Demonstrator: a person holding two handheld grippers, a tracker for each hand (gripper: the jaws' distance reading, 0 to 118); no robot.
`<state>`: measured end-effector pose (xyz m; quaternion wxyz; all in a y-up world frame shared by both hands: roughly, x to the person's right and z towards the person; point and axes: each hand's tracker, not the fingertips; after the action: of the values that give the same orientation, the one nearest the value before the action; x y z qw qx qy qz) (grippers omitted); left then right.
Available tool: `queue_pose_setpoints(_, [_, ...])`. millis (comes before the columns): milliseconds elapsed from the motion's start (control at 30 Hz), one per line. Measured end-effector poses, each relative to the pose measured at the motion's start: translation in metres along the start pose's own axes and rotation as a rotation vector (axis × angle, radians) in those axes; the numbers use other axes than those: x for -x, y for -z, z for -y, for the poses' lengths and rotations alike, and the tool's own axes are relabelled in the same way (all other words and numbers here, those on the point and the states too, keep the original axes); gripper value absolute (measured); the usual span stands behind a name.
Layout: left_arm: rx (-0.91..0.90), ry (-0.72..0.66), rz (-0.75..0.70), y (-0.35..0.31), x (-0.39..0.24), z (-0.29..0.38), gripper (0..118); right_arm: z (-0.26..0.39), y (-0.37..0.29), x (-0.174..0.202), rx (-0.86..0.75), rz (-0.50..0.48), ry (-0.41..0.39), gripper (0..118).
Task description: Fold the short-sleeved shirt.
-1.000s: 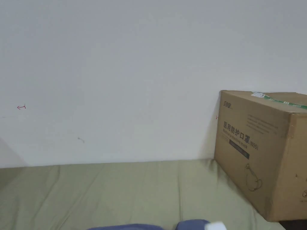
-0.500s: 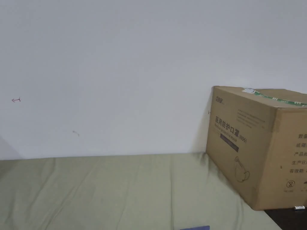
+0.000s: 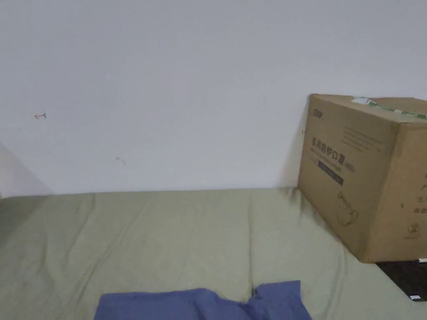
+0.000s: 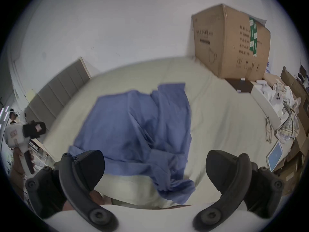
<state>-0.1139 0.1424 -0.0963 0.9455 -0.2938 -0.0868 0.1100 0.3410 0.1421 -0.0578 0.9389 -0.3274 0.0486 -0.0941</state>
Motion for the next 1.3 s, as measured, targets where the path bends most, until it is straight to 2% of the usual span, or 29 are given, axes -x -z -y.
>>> queue_pose_setpoints(100, [-0.102,0.037,0.018,-0.021,-0.018,-0.011,116,-0.013,-0.027,0.012,-0.132,-0.087,0.023,118])
queue_pose_setpoints(133, [-0.194,0.05,0.02,-0.028,-0.023,-0.012,110,-0.014,-0.033,0.015,-0.216,-0.11,0.04,117])
queue_pose_setpoints(167, [-0.289,0.074,0.003,-0.036,-0.03,-0.013,86,-0.015,-0.038,0.019,-0.289,-0.125,0.047,113])
queue_pose_setpoints(200, [-0.347,0.099,-0.022,-0.04,-0.035,-0.014,54,-0.017,-0.04,0.023,-0.34,-0.126,0.049,98])
queue_pose_setpoints(233, [-0.36,0.133,-0.044,-0.04,-0.041,-0.017,16,-0.021,-0.039,0.027,-0.372,-0.101,0.047,56])
queue_pose_setpoints(267, [-0.365,0.152,-0.075,-0.037,-0.046,-0.021,1,-0.026,-0.034,0.032,-0.363,-0.07,0.045,0])
queue_pose_setpoints(367, [-0.363,0.11,-0.021,-0.024,-0.042,-0.041,1,-0.039,-0.017,0.027,-0.338,-0.15,0.095,0])
queue_pose_setpoints(433, [-0.32,0.101,-0.017,0.0,-0.032,-0.07,1,-0.044,-0.007,0.028,-0.329,-0.117,0.102,0])
queue_pose_setpoints(600, [0.095,0.129,0.036,0.164,0.028,-0.16,1,-0.053,0.029,0.015,-0.261,-0.093,0.105,0])
queue_pose_setpoints(633, [0.123,0.121,0.014,0.193,0.037,-0.164,2,-0.054,0.037,0.01,-0.249,-0.093,0.105,0])
queue_pose_setpoints(667, [0.149,0.129,0.006,0.225,0.048,-0.168,14,-0.055,0.045,0.009,-0.233,-0.089,0.103,0])
queue_pose_setpoints(700, [0.167,0.129,-0.007,0.252,0.057,-0.169,45,-0.056,0.053,0.008,-0.213,-0.085,0.099,0])
queue_pose_setpoints(733, [0.195,0.142,-0.028,0.278,0.062,-0.17,85,-0.058,0.061,0.007,-0.195,-0.082,0.098,0])
queue_pose_setpoints(767, [0.243,0.143,-0.061,0.306,0.068,-0.169,117,-0.064,0.068,0.011,-0.175,-0.08,0.101,0])
queue_pose_setpoints(833, [0.321,0.152,-0.12,0.352,0.079,-0.158,113,-0.067,0.08,0.009,-0.157,-0.09,0.104,0])
queue_pose_setpoints(1067, [0.452,0.167,-0.239,0.452,0.115,-0.117,112,-0.075,0.112,0.003,-0.108,-0.086,0.075,0])
queue_pose_setpoints(1100, [0.48,0.149,-0.185,0.458,0.119,-0.112,114,-0.075,0.116,0.003,-0.099,-0.089,0.071,0])
queue_pose_setpoints(1133, [0.456,0.158,-0.193,0.46,0.119,-0.11,118,-0.074,0.119,0.004,-0.093,-0.088,0.065,0])
queue_pose_setpoints(1233, [0.426,0.206,-0.193,0.463,0.111,-0.104,118,-0.071,0.13,0.007,-0.075,-0.069,0.036,0])
queue_pose_setpoints(1267, [0.409,0.209,-0.207,0.451,0.106,-0.108,116,-0.07,0.133,0.008,-0.067,-0.068,0.037,0])
queue_pose_setpoints(1300, [0.387,0.23,-0.208,0.443,0.097,-0.107,106,-0.069,0.135,0.007,-0.062,-0.072,0.041,0])
